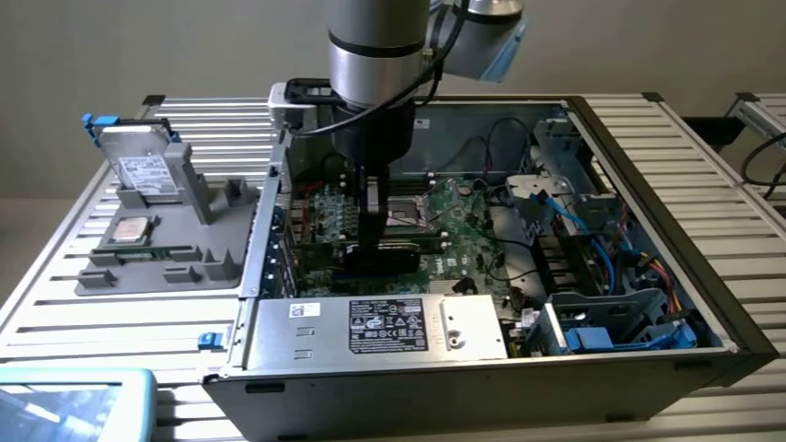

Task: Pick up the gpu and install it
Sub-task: 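Insert the gpu into the slot, then press down on the gpu until it lock into place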

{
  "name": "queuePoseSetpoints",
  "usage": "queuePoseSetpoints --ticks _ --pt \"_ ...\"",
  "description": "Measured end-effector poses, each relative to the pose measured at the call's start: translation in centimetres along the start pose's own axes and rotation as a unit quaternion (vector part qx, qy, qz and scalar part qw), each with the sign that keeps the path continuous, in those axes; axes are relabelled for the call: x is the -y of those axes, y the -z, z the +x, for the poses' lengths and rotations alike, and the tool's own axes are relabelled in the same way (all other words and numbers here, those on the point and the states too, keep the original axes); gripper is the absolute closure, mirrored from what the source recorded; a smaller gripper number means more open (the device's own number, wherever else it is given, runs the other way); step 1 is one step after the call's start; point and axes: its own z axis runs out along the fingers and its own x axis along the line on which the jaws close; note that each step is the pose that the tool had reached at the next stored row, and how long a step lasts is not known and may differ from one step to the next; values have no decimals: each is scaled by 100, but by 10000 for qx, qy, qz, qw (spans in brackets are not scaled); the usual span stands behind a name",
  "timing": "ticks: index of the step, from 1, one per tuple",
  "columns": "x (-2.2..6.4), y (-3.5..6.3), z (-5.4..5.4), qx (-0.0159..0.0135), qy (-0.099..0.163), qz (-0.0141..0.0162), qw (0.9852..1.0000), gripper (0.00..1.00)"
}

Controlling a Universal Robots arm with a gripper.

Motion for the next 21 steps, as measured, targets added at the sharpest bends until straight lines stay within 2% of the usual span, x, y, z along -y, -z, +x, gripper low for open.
queuePoseSetpoints --ticks 13,15,17,18,20,21 --pt "0 3 0 0 0 -11 10000 58" --pt "0 4 0 0 0 -13 10000 60" --pt "-1 3 0 0 0 -14 10000 73" --pt "0 3 0 0 0 -14 10000 73" --pt "0 3 0 0 0 -14 10000 84" --pt "-8 2 0 0 1 -12 10000 84"
